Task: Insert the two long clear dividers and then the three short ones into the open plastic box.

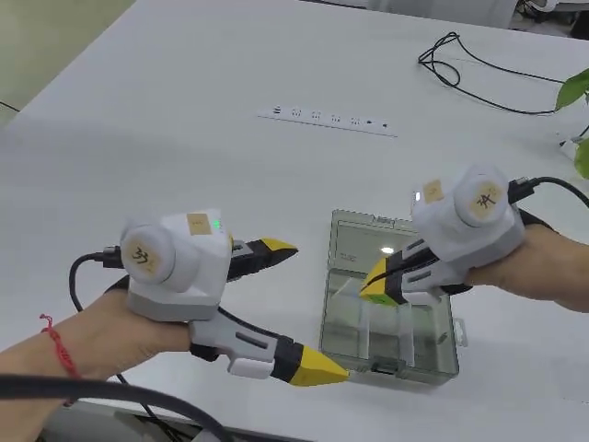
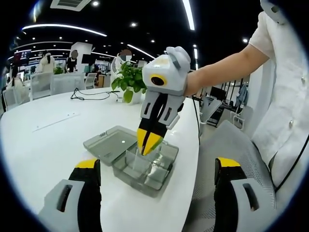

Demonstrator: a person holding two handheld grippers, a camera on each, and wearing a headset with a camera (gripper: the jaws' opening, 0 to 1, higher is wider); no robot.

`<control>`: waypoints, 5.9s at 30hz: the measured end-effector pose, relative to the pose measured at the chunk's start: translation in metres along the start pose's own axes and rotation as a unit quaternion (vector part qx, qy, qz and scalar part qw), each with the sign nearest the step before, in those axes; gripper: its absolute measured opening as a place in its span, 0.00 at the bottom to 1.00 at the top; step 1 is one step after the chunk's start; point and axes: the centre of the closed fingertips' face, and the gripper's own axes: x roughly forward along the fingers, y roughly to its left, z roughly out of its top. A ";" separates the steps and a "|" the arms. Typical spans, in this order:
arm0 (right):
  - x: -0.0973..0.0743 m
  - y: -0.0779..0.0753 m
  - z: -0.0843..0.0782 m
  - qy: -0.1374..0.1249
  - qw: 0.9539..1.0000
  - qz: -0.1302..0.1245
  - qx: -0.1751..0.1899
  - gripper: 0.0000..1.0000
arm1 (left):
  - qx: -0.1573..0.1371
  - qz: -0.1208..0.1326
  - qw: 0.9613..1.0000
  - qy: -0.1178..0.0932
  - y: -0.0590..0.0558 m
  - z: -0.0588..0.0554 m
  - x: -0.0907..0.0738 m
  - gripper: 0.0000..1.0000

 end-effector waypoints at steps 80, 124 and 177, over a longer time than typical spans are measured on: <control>-0.063 -0.002 -0.037 -0.012 0.997 -0.043 0.055 0.34 | 0.006 0.009 0.999 0.035 0.006 -0.013 -0.004 1.00; -0.112 0.017 -0.271 0.230 0.973 -0.032 0.011 0.46 | -0.005 0.017 0.998 0.052 0.006 -0.019 -0.010 1.00; -0.128 0.018 -0.066 0.085 0.984 -0.141 -0.073 0.33 | -0.184 -0.013 0.983 -0.005 -0.011 0.040 0.032 0.75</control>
